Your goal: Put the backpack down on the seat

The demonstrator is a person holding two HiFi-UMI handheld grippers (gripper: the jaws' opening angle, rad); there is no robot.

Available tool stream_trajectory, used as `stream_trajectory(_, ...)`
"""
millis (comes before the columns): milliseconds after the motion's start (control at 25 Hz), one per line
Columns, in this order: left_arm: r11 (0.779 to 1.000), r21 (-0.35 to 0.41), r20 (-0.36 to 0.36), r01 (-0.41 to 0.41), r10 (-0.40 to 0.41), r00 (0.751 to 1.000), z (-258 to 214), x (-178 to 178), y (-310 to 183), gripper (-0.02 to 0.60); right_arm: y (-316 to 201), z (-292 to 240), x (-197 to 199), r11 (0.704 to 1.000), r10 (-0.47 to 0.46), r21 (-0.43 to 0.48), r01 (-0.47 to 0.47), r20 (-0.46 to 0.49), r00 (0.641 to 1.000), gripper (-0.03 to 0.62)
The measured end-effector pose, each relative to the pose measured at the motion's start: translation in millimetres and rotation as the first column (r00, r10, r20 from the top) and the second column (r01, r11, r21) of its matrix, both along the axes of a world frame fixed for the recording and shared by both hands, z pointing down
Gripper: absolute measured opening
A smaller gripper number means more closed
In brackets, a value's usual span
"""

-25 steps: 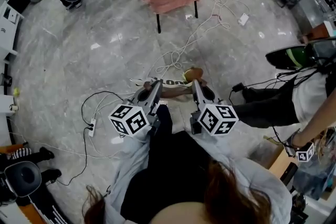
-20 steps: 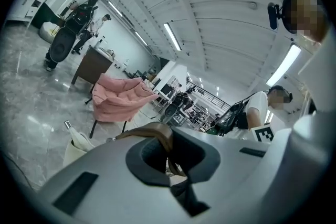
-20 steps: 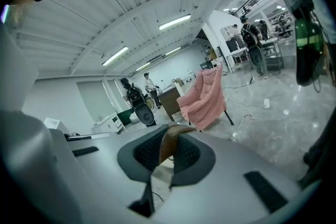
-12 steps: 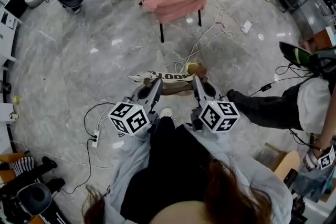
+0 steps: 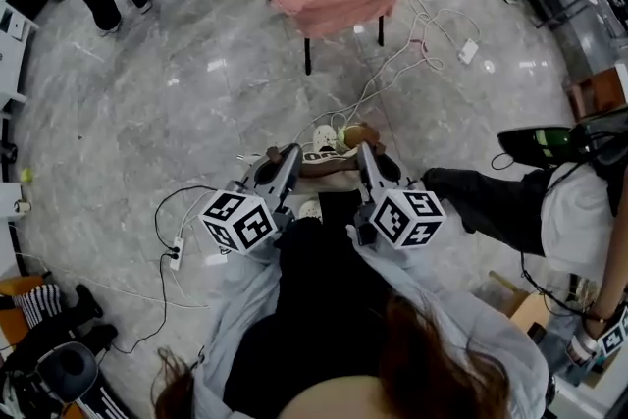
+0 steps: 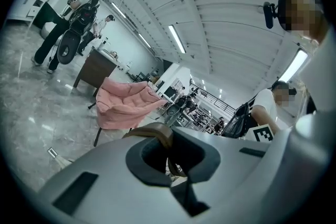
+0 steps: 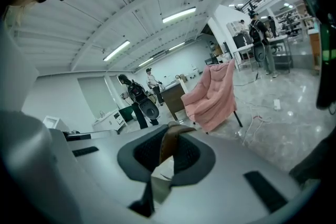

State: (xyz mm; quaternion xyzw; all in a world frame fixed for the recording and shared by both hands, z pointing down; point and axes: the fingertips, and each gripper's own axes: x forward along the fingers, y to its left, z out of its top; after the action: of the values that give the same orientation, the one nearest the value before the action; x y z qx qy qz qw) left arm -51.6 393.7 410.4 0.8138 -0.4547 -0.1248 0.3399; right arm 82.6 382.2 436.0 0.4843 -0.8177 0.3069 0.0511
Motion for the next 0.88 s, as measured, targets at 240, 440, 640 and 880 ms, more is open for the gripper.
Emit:
stream_trajectory(240,0.997,-0.052,-0.014,0.048,-0.049,0.999,16,-14,-46,0.014,-48,15,-13,0.998,-0.046,-0.035,0.046,-0.007,0.999,0.023)
stream_trajectory(440,0.997,-0.044,0.0,0.057,-0.057,0.998,16,-16,-111,0.014,-114,10,-13,0.999,-0.035,-0.037,0.036,0.02,0.999,0.023)
stream_trajectory(640,0.998,-0.029,0.01,0.05,-0.05,0.999,6,-17,-167,0.014,-168,8,-16,0.998,-0.047,-0.027,0.048,0.028,0.998,0.023)
stream_trajectory(880,0.998,-0.046,0.005,0.045,-0.045,0.999,7,-7,-224,0.014,-226,6,-6,0.999,-0.041,-0.024,0.042,0.036,0.998,0.023)
